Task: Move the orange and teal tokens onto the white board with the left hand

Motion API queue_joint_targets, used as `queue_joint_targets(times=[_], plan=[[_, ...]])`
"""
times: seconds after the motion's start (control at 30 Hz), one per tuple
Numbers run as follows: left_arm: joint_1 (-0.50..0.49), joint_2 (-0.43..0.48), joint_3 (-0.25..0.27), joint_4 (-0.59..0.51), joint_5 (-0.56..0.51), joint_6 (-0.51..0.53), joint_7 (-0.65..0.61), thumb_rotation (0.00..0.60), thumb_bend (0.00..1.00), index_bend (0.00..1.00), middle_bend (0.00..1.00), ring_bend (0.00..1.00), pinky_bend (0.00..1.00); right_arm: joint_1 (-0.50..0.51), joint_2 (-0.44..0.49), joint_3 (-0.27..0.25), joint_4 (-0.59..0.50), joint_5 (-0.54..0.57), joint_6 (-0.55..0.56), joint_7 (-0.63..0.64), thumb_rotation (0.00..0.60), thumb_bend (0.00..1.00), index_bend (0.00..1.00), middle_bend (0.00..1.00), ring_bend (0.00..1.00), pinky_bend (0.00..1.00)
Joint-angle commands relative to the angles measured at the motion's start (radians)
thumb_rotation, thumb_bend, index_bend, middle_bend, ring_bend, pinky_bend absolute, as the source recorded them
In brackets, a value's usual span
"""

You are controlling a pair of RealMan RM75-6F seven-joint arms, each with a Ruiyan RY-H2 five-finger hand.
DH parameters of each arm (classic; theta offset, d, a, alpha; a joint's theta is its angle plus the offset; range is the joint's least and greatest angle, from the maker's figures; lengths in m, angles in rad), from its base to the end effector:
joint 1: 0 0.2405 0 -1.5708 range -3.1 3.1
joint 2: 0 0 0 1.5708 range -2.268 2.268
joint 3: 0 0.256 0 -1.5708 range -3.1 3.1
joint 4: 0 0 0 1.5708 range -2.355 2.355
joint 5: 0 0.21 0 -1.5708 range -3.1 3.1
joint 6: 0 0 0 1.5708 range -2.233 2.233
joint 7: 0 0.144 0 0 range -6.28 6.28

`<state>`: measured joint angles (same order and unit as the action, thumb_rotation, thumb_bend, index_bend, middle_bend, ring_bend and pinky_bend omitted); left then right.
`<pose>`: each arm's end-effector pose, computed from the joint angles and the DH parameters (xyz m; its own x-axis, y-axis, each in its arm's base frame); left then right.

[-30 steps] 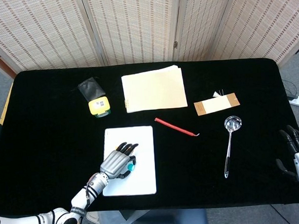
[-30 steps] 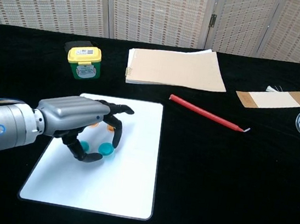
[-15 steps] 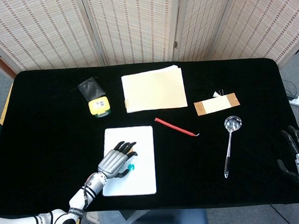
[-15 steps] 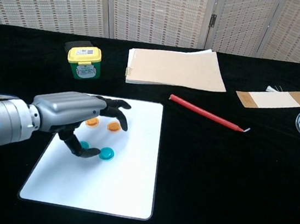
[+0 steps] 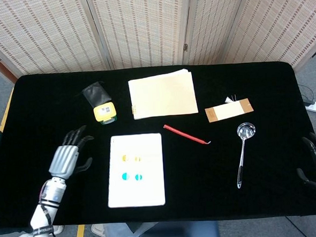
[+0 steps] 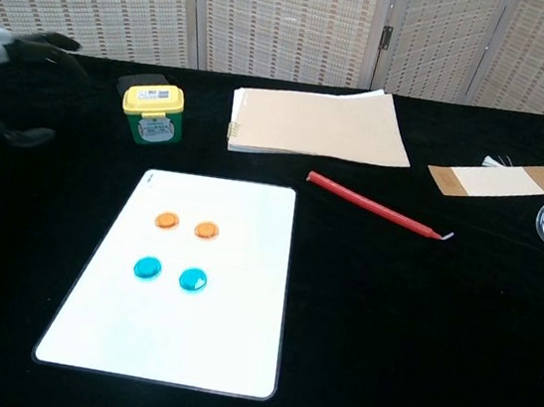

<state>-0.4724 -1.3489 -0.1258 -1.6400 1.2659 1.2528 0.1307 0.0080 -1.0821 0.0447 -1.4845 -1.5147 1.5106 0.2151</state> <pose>-0.2159 0.2919 0.0690 0.2592 0.1079 0.9598 0.9529 -0.1906 -0.2359 -0.3474 -0.1559 0.1874 0.3493 0.0004 0.9370 -0.9357 0.0543 0.3487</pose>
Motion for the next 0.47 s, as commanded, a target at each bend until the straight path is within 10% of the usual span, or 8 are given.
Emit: queue_joint_targets(times=[0.03, 0.47], plan=[[0.089, 0.062, 0.014, -0.013, 0.001, 0.103, -0.017, 0.6, 0.43, 0.25, 0.02, 0.0, 0.0, 0.014, 0.0, 0.003, 0.024, -0.002, -0.02, 0.055, 0.6, 0.4, 0.0, 0.0, 0.03, 0.0], [0.273, 0.146, 0.125, -0.053, 0.072, 0.257, 0.021, 0.6, 0.43, 0.23, 0.02, 0.0, 0.0, 0.042, 0.002, -0.021, 0.048, -0.08, -0.023, 0.186, 0.6, 0.4, 0.0, 0.0, 0.01, 0.0]])
